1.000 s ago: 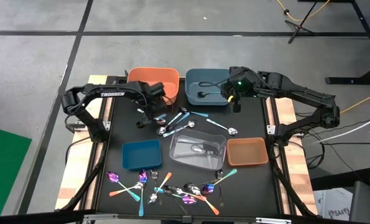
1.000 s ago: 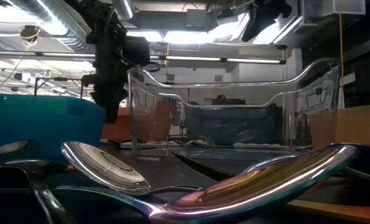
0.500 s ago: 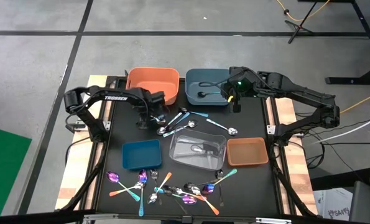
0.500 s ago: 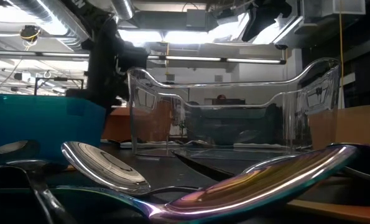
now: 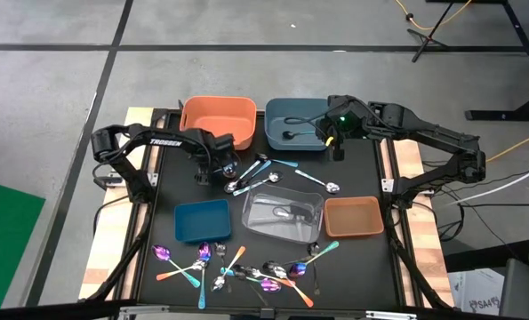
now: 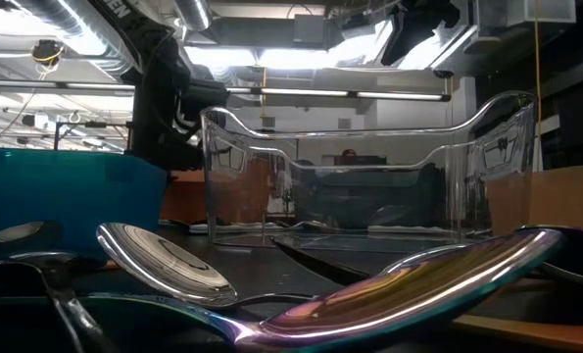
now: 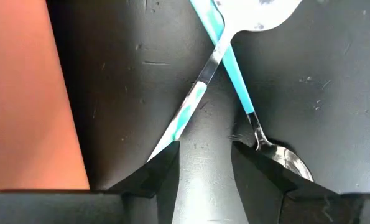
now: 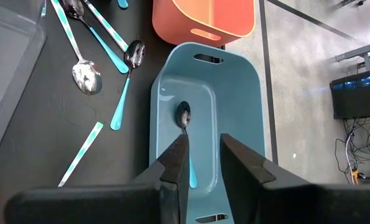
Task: Sort silverware by color (type)
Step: Put the white patterned spoon into the orange bin
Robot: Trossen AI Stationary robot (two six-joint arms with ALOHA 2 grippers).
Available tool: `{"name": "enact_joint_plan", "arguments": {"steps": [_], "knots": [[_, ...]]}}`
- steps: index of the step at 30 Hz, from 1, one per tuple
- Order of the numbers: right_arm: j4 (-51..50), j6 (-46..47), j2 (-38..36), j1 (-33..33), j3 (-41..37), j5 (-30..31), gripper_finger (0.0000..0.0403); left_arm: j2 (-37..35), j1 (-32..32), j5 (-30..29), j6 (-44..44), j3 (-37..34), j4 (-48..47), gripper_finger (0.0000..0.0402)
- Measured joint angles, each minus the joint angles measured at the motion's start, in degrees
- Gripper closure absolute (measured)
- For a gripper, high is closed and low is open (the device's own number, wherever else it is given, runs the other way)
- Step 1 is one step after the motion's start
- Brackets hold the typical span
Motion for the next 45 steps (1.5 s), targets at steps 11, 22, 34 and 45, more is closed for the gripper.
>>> {"name": "enact_joint_plan", "arguments": {"steps": [11, 22, 34, 45], "knots": [[0.00, -0.02, 0.00, 0.00, 0.00, 0.07, 0.0324, 0.00, -3.54, -3.82, 0.04, 0.00, 0.08, 0.0285], [0.00, -0.01, 0.00, 0.00, -0.01, 0.15, 0.0324, -0.03, -4.10, -6.44, 2.08, 0.00, 4.18, 0.0286], [0.00, -0.02, 0.02, 0.02, -0.02, 0.13, 0.0324, 0.67, -2.33, -5.26, 4.57, -0.02, 4.83, 0.0286], [-0.02, -0.02, 0.01, 0.01, -0.02, 0.09, 0.0324, 2.89, -1.63, -3.17, 4.57, 0.13, 5.07, 0.0291]]}}
